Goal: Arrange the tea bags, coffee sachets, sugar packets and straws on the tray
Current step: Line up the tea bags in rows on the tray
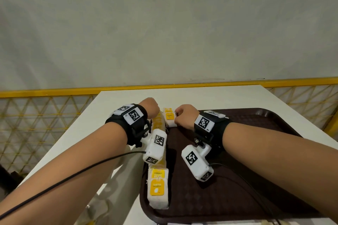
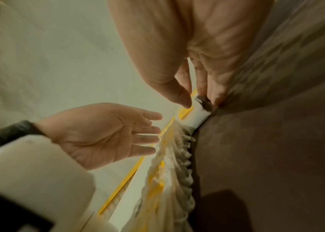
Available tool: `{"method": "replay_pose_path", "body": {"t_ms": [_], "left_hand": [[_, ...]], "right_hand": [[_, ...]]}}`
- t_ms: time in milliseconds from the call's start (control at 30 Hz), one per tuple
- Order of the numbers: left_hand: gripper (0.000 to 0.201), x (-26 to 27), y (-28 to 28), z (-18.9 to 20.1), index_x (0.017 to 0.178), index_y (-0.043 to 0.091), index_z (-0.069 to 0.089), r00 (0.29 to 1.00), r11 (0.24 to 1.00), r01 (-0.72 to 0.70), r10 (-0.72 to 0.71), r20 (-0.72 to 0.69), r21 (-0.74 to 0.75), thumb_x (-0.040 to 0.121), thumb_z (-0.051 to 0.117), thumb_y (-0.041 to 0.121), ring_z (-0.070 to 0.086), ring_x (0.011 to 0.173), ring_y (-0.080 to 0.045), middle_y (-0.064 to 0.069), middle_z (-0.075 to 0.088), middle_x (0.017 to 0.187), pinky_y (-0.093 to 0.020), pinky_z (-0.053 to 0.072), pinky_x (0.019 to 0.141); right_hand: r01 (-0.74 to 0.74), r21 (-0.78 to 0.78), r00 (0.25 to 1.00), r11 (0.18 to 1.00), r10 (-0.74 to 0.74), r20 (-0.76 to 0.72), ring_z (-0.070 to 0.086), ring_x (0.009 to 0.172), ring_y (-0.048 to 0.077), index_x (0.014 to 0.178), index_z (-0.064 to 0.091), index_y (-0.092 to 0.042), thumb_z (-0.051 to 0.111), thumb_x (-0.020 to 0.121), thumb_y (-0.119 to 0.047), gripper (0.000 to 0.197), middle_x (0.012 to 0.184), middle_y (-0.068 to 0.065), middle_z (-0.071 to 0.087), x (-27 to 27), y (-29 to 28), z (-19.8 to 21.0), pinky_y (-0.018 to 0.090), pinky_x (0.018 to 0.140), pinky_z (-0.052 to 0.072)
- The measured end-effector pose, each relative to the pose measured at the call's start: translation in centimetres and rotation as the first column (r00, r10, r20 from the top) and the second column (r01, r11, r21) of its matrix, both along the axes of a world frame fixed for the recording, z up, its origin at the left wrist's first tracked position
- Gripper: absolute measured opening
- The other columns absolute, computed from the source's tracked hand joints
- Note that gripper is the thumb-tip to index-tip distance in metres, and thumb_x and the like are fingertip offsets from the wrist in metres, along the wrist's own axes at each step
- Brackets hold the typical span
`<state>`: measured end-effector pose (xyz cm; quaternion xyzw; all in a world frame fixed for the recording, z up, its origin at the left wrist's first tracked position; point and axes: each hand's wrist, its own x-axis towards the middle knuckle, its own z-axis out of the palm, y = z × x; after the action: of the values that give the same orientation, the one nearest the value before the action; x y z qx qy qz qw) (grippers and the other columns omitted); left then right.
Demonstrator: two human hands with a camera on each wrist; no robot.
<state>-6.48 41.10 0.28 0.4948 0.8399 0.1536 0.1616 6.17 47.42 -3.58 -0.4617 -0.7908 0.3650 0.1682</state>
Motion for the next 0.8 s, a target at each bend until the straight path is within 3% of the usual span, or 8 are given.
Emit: {"method": "replay_pose_path", "body": {"t_ms": [100,200,267,400,467,600,700,800], "left_hand": [[0.035,0.8,-0.7,-0.3,0.126,-0.012,0.049,1.0,0.997,0.015,-0.016,-0.013,-0.082,0.096,0.034,0.0,0.044,0.091,-0.026,-0.026,0.048,0.135,-0.022,0.035,0.061],[0.023,1.4,-0.8,-0.5,0.08,-0.016,0.05,0.997,0.988,0.017,-0.029,-0.074,-0.155,0.093,0.034,-0.005,0.045,0.081,-0.042,-0.036,0.044,0.132,-0.023,0.022,0.047],[0.022,1.6,-0.7,-0.5,0.083,-0.02,0.046,0.997,0.983,0.0,-0.015,-0.081,-0.185,0.093,0.033,-0.005,0.045,0.099,-0.05,-0.037,0.042,0.132,-0.024,0.021,0.046],[0.033,1.4,-0.8,-0.6,0.123,-0.013,0.048,1.0,0.989,-0.02,0.02,-0.004,-0.148,0.096,0.034,0.0,0.047,0.12,-0.036,-0.026,0.044,0.139,-0.027,0.044,0.083],[0.04,1.4,-1.4,0.0,0.136,-0.006,0.042,0.999,0.995,-0.032,0.036,0.04,-0.092,0.097,0.036,0.002,0.042,0.13,-0.033,-0.022,0.042,0.142,-0.033,0.036,0.103],[0.048,2.0,-4.6,3.2,0.143,0.005,0.038,0.983,0.996,0.008,-0.024,0.181,0.087,0.095,0.041,0.002,0.037,0.135,-0.025,-0.012,0.037,0.148,-0.033,0.031,0.112],[0.036,2.6,-9.9,6.2,0.127,0.008,0.057,0.884,0.98,0.08,-0.154,0.442,0.181,0.092,0.05,0.001,0.056,0.117,-0.017,-0.007,0.06,0.123,-0.032,0.043,0.102],[0.025,2.8,-17.3,7.7,0.115,0.013,0.065,0.797,0.94,0.321,-0.336,0.502,0.12,0.091,0.058,0.01,0.062,0.111,-0.014,-0.004,0.069,0.114,-0.031,0.045,0.101]], "right_hand": [[-0.026,-0.038,0.999,0.999,0.027,0.031,0.06,0.092,0.029,0.087,0.061,0.004,0.053,0.083,0.003,0.009,0.093,0.014,0.062,-0.3,-0.5,-0.1,0.032,0.072,0.05],[-0.058,-0.05,0.997,0.997,0.06,0.052,0.053,0.122,0.029,0.126,0.054,0.007,0.05,0.087,0.003,0.04,0.131,0.014,0.057,-0.4,-0.5,0.1,0.033,0.096,0.047],[-0.075,-0.025,0.994,0.997,0.077,0.074,0.049,0.127,0.03,0.136,0.047,0.005,0.05,0.087,0.003,0.049,0.14,0.016,0.05,-0.4,-0.5,0.2,0.035,0.102,0.044],[-0.063,-0.022,0.996,0.998,0.064,0.058,0.052,0.124,0.029,0.134,0.05,0.004,0.051,0.088,0.003,0.046,0.138,0.017,0.052,0.0,-0.6,0.5,0.034,0.103,0.043],[-0.048,-0.027,0.999,0.999,0.048,0.021,0.053,0.123,0.029,0.137,0.048,0.002,0.051,0.089,0.003,0.048,0.138,0.015,0.052,0.4,-0.9,0.9,0.031,0.1,0.044],[-0.09,-0.029,0.993,0.996,0.087,-0.079,0.057,0.112,0.024,0.136,0.048,-0.002,0.055,0.086,0.004,0.051,0.137,0.015,0.053,1.7,-2.6,2.7,0.027,0.087,0.048],[-0.217,-0.128,0.965,0.968,0.193,-0.176,0.062,0.097,0.013,0.13,0.055,-0.005,0.06,0.086,0.003,0.045,0.127,0.009,0.059,3.1,-6.7,4.4,0.022,0.077,0.05],[-0.488,-0.314,0.869,0.815,0.42,-0.26,0.066,0.077,-0.002,0.122,0.059,-0.001,0.06,0.088,0.003,0.034,0.112,0.006,0.064,5.0,-12.6,5.9,0.015,0.068,0.053]]}}
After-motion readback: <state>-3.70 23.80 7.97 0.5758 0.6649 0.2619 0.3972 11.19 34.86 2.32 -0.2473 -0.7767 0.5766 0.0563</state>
